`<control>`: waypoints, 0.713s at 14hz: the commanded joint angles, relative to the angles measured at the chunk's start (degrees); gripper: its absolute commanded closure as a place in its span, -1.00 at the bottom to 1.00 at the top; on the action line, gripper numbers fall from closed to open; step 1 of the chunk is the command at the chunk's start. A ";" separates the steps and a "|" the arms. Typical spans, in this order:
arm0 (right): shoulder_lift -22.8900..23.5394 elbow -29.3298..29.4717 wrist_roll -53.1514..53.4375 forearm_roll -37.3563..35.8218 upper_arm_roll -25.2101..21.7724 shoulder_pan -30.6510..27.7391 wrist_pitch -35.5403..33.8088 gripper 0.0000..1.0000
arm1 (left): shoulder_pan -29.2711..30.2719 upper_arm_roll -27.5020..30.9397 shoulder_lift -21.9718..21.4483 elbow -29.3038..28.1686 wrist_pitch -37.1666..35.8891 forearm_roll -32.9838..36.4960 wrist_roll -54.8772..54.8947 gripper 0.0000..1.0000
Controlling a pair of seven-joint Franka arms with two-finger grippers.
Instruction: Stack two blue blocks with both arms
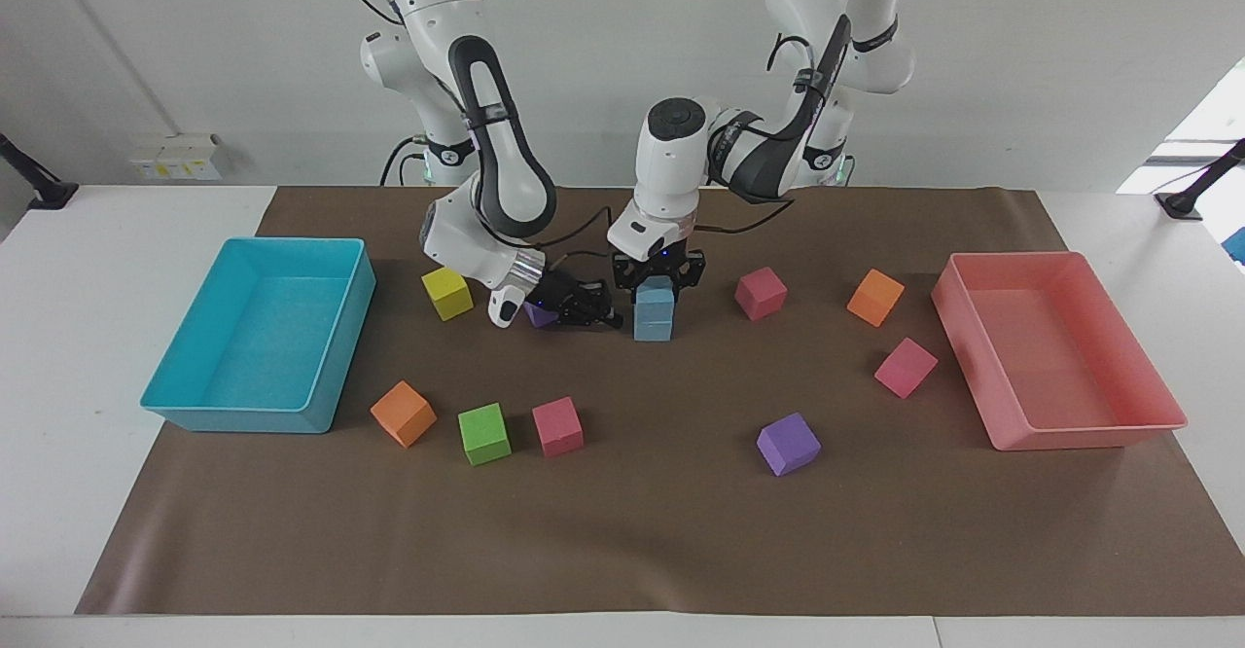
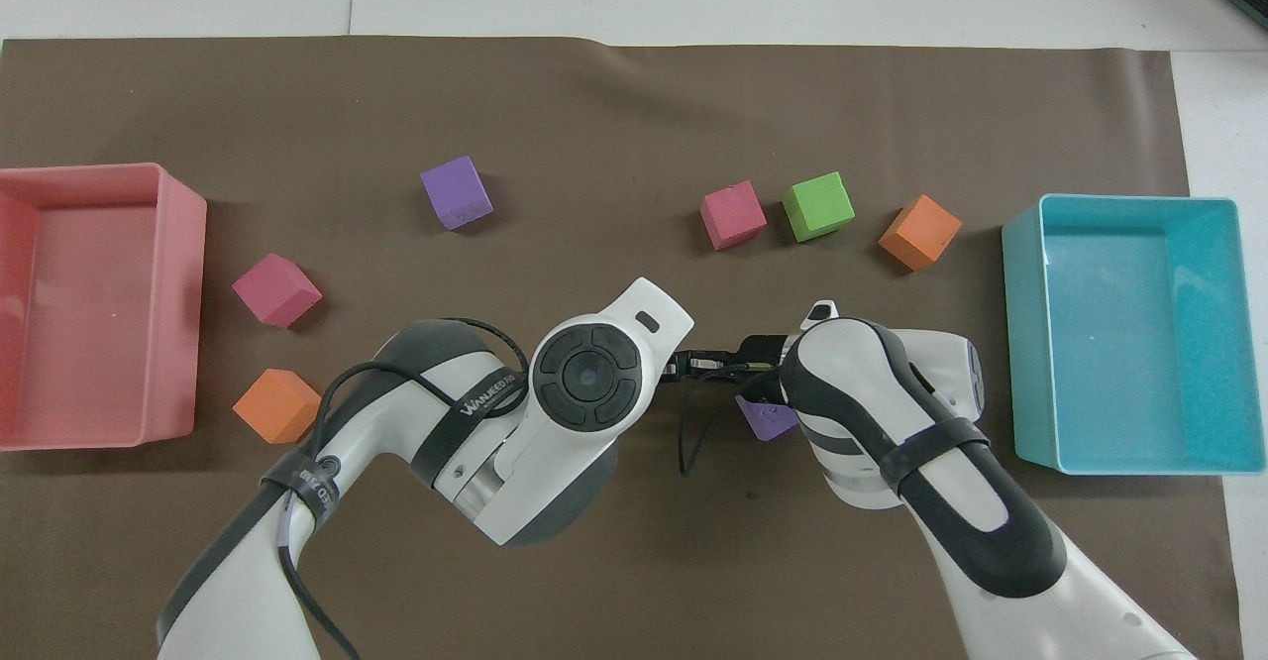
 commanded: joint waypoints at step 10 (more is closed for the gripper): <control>-0.06 0.09 -2.54 2.48 0.40 -0.55 -0.49 1.00 | -1.36 0.89 0.10 1.51 -1.55 1.26 -0.79 -0.86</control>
